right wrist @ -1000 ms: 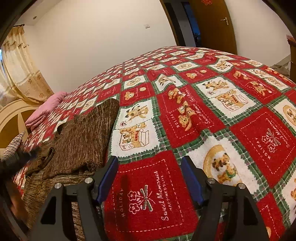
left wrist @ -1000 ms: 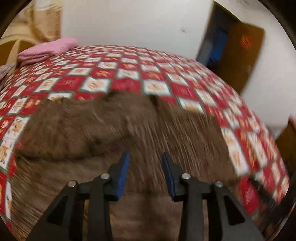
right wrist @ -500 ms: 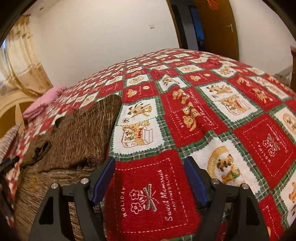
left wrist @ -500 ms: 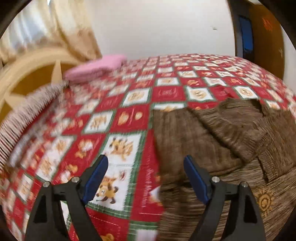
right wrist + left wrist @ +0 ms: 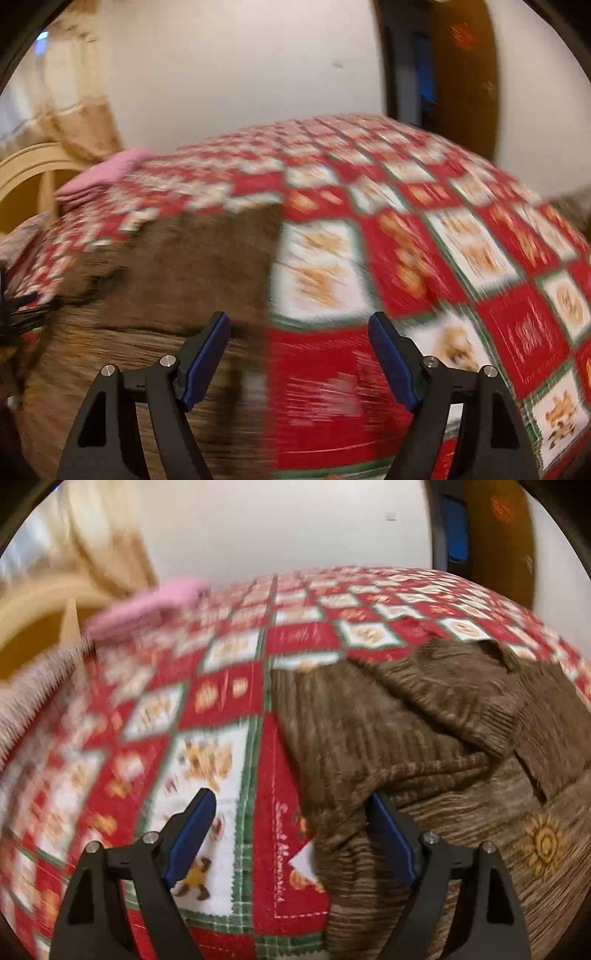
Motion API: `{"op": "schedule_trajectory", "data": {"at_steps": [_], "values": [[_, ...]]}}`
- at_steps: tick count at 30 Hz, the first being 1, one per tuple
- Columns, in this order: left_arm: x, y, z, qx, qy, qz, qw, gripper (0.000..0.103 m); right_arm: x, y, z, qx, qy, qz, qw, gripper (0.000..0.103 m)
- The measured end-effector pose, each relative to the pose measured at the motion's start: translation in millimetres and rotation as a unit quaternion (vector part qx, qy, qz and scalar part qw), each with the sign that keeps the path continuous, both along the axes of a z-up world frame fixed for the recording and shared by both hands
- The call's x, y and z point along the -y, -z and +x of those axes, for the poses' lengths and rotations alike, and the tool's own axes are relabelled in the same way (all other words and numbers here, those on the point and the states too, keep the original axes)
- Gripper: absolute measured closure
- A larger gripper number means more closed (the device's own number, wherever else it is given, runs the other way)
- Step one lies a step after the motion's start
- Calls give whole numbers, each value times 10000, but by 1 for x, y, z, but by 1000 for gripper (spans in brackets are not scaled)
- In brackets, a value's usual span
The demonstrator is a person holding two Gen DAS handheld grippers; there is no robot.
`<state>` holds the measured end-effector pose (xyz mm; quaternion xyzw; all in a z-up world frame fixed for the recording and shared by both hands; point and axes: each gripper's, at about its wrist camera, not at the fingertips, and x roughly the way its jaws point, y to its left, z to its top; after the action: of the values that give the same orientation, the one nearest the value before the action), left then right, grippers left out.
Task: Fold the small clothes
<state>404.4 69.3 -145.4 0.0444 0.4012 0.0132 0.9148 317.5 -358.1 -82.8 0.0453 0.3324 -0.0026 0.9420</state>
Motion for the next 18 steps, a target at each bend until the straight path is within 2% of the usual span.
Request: {"op": "schedule_trajectory", "data": {"at_steps": [2,4,6,7,8,11,14,16,18], "values": [[-15,3,-1,-77,-62,-544,9985,12,-36,-15,4,-61,-467,-63,9989,25],[-22,5,-3,-82,-190,-762,9969,8,-83,-21,15,-260,-983,-388,9941,26],[-25,7,-5,-76,-194,-901,9957,8,-140,-17,31,-339,-1628,-768,9831,37],[-25,8,-5,-75,-197,-923,9955,8,-164,-14,38,-369,-1859,-944,9773,46],[-24,9,-4,-83,-194,-929,9955,7,-185,-9,48,-441,-2013,-1013,9733,50],[-21,10,-4,-84,-194,-853,9961,5,-232,9,80,-713,-2295,-823,9672,50],[-23,11,-5,-87,-169,-879,9959,4,-265,23,100,-748,-2374,-1083,9624,50],[-24,12,-3,-91,-153,-904,9957,3,-277,36,116,-939,-2367,-1287,9584,51],[-23,12,-3,-95,-140,-892,9959,2,-278,43,128,-1052,-2282,-1546,9555,74]]}}
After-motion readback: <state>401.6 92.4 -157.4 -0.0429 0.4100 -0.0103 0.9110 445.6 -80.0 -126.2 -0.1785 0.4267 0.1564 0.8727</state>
